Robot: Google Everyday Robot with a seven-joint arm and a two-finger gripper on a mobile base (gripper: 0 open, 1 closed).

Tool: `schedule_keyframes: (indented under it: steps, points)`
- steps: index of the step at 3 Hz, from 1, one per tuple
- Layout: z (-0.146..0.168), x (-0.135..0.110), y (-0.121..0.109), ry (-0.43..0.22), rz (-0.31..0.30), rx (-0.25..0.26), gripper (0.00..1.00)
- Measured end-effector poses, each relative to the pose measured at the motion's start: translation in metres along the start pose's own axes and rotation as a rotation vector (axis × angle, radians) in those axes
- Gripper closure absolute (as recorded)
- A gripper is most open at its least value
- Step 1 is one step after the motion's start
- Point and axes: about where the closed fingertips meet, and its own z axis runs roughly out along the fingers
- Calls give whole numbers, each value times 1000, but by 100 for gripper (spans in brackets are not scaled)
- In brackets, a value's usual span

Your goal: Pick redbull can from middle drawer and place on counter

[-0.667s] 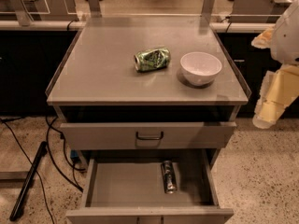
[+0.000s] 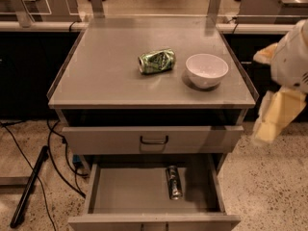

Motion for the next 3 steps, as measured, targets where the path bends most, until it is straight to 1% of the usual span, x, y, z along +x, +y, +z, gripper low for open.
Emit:
schedule_keyframes:
  steps: [1,2,3]
  points:
    - [38,0,16,-39,-4,-19,26]
    - [93,-1,32,-55,6,-65,55]
    - [141,0,46,-51,13,-93,80]
